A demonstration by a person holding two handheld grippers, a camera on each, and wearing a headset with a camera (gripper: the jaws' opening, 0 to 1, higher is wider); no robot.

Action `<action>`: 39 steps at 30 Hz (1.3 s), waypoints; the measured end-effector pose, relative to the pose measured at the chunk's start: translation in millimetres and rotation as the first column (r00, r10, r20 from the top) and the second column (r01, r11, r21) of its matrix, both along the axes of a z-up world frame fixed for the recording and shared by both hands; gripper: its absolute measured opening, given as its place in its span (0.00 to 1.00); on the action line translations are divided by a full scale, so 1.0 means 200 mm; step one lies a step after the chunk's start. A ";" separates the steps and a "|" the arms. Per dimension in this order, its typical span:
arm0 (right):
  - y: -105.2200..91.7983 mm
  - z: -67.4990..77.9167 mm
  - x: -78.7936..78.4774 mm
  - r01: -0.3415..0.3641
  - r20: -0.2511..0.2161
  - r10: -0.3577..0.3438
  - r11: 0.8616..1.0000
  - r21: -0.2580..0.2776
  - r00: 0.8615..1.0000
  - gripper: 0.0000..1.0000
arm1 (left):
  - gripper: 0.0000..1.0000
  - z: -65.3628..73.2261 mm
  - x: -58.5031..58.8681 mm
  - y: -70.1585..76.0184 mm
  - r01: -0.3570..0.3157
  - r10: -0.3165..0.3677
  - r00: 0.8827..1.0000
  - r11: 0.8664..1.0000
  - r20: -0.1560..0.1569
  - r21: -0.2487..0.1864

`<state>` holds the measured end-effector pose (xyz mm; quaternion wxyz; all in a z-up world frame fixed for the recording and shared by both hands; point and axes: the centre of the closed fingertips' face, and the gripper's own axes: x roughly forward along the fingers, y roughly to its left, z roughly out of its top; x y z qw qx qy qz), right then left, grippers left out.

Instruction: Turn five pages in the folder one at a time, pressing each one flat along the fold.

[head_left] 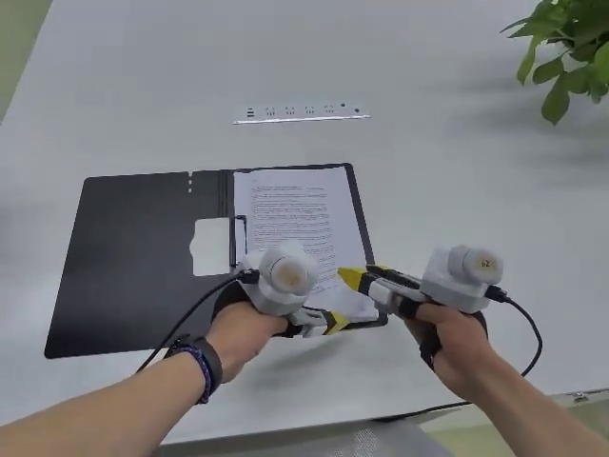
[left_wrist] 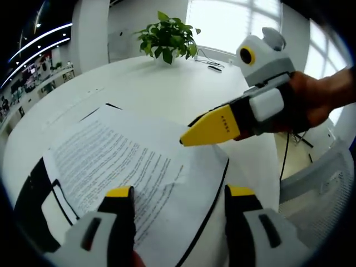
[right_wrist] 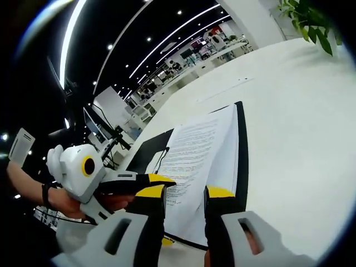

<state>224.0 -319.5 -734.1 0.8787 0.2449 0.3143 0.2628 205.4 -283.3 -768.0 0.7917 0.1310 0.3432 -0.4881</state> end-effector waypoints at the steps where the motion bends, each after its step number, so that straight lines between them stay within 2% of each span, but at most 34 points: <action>1: 0.00 0.00 0.00 0.001 0.002 -0.001 1.000 0.003 1.000 0.23 | 0.66 0.01 0.00 0.01 -0.006 0.006 1.000 1.000 0.001 -0.003; 7: 0.01 0.03 -0.02 0.009 0.024 -0.009 1.000 0.014 1.000 0.07 | 0.68 0.10 0.02 0.08 -0.049 0.050 0.999 0.998 0.021 -0.035; 12: 0.03 0.05 -0.01 0.010 0.038 -0.011 1.000 0.015 0.999 0.01 | 0.69 0.17 0.03 0.15 -0.082 0.084 0.996 0.995 0.040 -0.051; 16: 0.04 0.06 -0.02 0.011 0.045 -0.011 1.000 0.009 0.999 0.00 | 0.70 0.21 0.04 0.22 -0.124 0.127 0.991 0.990 0.051 -0.067; 29: 0.10 0.12 0.01 0.008 0.072 -0.009 1.000 0.022 0.997 0.00 | 0.71 0.30 0.03 0.38 -0.155 0.162 0.983 0.985 0.091 -0.077; 33: 0.15 0.15 0.03 0.005 0.082 -0.007 1.000 0.030 0.997 0.00 | 0.72 0.32 0.03 0.43 -0.168 0.175 0.979 0.983 0.100 -0.080; 39: 0.25 0.20 0.05 -0.015 0.107 0.010 0.999 0.045 0.994 0.00 | 0.73 0.34 0.03 0.56 -0.196 0.203 0.973 0.978 0.105 -0.076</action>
